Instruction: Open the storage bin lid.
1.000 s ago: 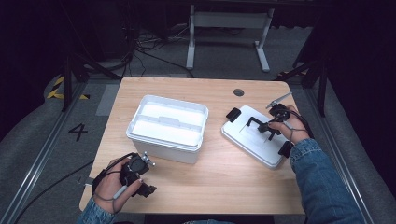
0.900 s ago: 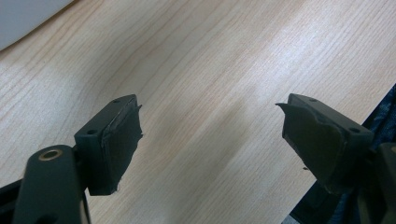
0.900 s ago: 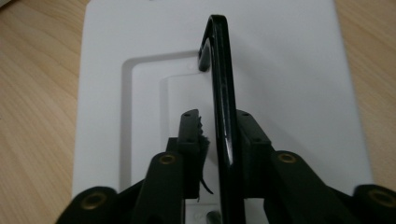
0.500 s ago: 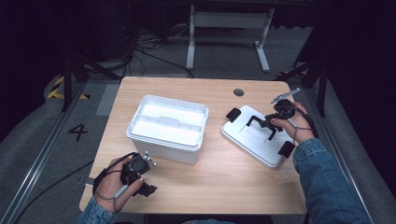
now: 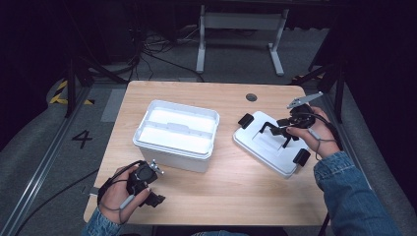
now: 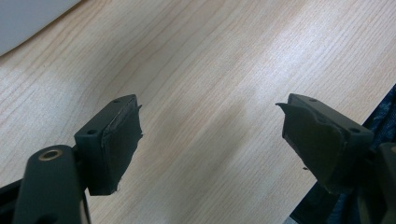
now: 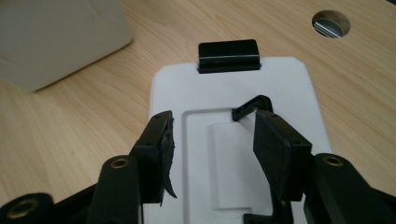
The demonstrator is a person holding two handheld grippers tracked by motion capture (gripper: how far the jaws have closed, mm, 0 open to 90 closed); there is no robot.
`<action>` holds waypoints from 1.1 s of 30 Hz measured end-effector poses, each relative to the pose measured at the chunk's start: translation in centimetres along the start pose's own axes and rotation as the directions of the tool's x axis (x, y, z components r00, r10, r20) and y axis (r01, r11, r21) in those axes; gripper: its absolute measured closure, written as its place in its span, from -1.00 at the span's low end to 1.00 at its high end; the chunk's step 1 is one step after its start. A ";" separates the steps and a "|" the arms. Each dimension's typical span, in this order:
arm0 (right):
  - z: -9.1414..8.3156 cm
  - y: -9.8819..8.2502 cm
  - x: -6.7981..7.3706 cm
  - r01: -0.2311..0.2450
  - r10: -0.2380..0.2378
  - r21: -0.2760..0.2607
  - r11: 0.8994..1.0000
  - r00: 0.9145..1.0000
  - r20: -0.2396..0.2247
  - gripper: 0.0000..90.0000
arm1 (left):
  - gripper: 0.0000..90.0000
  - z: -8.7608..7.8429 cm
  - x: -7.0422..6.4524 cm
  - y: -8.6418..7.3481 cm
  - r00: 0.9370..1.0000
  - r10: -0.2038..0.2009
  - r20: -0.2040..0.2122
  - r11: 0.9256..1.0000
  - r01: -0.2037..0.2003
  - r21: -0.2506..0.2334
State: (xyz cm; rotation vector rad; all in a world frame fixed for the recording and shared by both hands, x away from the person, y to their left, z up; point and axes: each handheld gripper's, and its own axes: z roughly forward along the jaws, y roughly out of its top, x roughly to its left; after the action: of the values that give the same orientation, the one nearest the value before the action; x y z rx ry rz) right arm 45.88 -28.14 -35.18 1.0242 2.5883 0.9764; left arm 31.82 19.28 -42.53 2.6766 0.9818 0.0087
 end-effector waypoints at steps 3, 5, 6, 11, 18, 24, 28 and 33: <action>-0.4 0.0 0.9 0.008 -0.008 0.000 1.000 1.000 -0.010 0.09 | -0.54 0.0 -0.1 -0.1 1.000 -0.006 0.002 1.000 0.006 0.002; -0.8 0.0 1.9 0.014 -0.015 -0.006 1.000 1.000 -0.026 0.08 | -0.54 0.0 0.0 -0.1 1.000 -0.007 0.001 1.000 0.007 -0.001; -1.0 0.0 2.4 0.017 -0.017 -0.007 1.000 1.000 -0.026 0.08 | -0.54 0.0 0.0 -0.1 1.000 -0.007 0.000 1.000 0.007 -0.001; -1.6 -0.5 4.9 0.030 -0.031 -0.021 0.999 0.998 -0.046 0.05 | -0.54 0.0 -0.2 -0.1 1.000 -0.005 0.004 1.000 0.005 -0.003; -1.4 -1.5 6.9 0.029 -0.033 -0.041 0.999 0.996 -0.084 0.04 | -0.54 -0.1 -0.1 -0.2 1.000 -0.005 0.000 1.000 0.005 -0.002; -0.4 -2.8 8.9 0.045 -0.049 -0.041 0.998 0.993 -0.110 0.04 | -0.54 0.0 -0.2 -0.2 1.000 -0.004 -0.001 1.000 0.004 0.000; 0.4 -3.5 9.9 0.052 -0.055 -0.021 0.998 0.991 -0.126 0.03 | -0.54 0.0 -0.2 -0.2 1.000 -0.004 -0.001 1.000 0.004 0.000; 1.4 -4.1 10.9 0.059 -0.060 -0.011 0.998 0.986 -0.152 0.03 | -0.54 0.0 -0.2 -0.2 1.000 -0.003 -0.001 1.000 0.003 0.000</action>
State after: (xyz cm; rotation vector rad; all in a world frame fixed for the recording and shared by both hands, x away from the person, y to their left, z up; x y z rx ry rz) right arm 36.10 -22.38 -38.22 0.8971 2.7188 1.0874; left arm 31.59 19.29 -42.61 2.6755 0.9861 0.0101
